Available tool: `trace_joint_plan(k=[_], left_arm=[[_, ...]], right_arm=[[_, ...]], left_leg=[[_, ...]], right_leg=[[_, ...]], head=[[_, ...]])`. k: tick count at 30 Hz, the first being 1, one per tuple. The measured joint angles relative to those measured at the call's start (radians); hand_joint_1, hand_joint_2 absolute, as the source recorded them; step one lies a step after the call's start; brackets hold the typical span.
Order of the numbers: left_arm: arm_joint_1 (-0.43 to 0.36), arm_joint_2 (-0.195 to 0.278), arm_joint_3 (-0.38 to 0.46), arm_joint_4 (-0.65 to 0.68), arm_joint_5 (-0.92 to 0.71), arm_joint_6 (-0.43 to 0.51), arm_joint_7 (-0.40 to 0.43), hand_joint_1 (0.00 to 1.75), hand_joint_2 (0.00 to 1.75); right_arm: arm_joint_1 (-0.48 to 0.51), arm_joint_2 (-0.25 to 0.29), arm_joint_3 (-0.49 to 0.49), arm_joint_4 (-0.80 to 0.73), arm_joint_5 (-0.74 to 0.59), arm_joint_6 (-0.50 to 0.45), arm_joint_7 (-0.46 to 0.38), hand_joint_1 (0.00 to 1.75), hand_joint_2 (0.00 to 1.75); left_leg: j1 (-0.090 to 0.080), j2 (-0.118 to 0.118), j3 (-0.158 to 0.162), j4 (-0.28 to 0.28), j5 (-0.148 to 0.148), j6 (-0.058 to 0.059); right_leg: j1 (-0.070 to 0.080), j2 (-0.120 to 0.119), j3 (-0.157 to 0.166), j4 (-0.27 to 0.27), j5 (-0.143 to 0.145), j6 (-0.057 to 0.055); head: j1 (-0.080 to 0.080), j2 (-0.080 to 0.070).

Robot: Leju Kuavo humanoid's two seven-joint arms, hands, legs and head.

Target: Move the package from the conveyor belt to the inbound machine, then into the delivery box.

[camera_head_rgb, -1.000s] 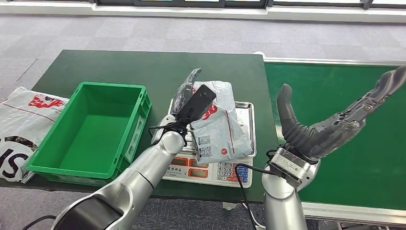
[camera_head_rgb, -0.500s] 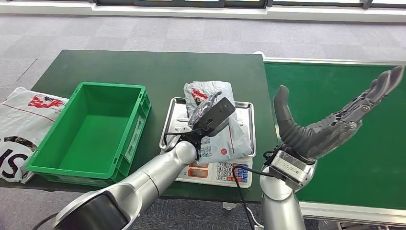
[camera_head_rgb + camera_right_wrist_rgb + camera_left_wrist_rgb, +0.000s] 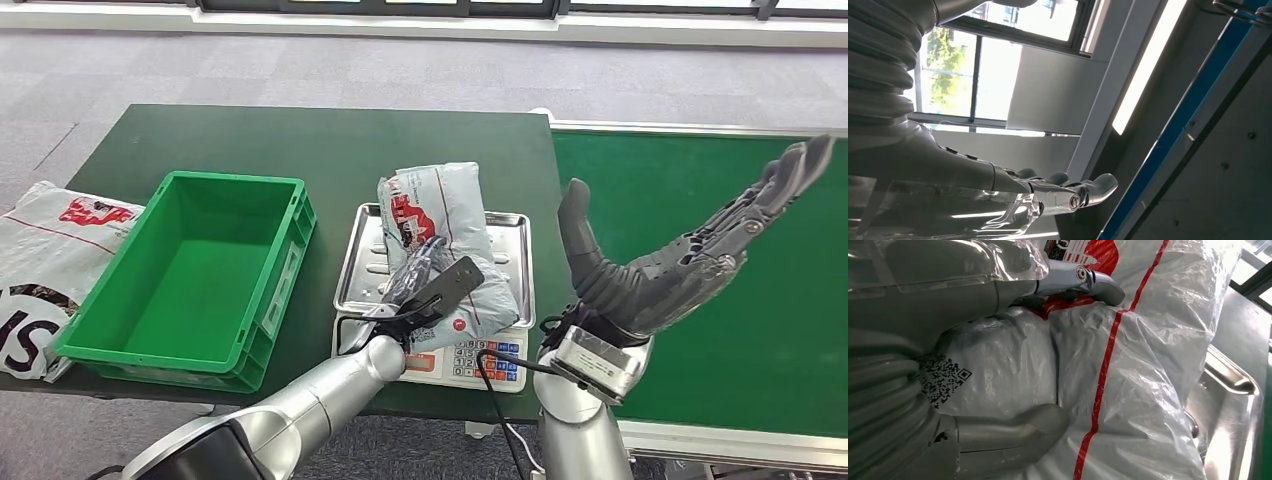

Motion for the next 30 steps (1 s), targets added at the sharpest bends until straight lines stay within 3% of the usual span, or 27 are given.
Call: trace_joint_plan(k=[3, 4, 7, 8, 30], left_arm=[[0.006, 0.0, -0.016, 0.015, -0.006, 0.001, 0.006, 0.0, 1.75], [0.007, 0.0, -0.021, 0.019, -0.008, 0.0, 0.009, 0.2, 1.75], [0.011, 0.0, -0.043, 0.027, -0.031, -0.01, 0.037, 1.51, 1.75], [0.013, 0.0, -0.053, 0.029, -0.041, -0.014, 0.048, 1.75, 1.75], [0.022, 0.001, -0.084, 0.048, -0.058, 0.01, 0.064, 1.75, 1.75]], right_arm=[[0.0, 0.0, 0.01, 0.0, 0.0, 0.0, 0.0, 0.0, 1.75], [0.0, 0.0, 0.013, 0.0, -0.001, 0.0, 0.0, 0.0, 1.75], [-0.001, 0.0, 0.019, 0.0, -0.006, 0.0, 0.0, 0.0, 1.75], [-0.001, 0.0, 0.019, 0.0, -0.007, 0.0, 0.0, 0.0, 1.75], [-0.002, 0.0, 0.027, 0.0, -0.01, 0.0, 0.0, 0.0, 1.75]], left_leg=[[0.0, 0.0, 0.002, 0.0, 0.0, 0.0], [0.0, 0.0, 0.003, 0.0, 0.0, 0.0], [0.0, 0.0, 0.005, 0.0, 0.0, 0.0], [0.0, 0.0, 0.005, 0.0, -0.001, 0.0], [0.0, -0.001, 0.024, -0.001, -0.008, 0.003]], right_leg=[[0.0, 0.0, 0.002, 0.0, 0.0, 0.0], [0.0, 0.0, 0.003, 0.0, 0.0, 0.0], [0.0, 0.0, 0.005, 0.0, -0.001, 0.0], [0.0, 0.0, 0.006, 0.0, -0.001, 0.0], [0.0, -0.002, 0.028, -0.001, -0.008, 0.002]], head=[[0.0, 0.0], [0.0, 0.0], [0.0, 0.0], [0.0, 0.0], [0.0, 0.0]])
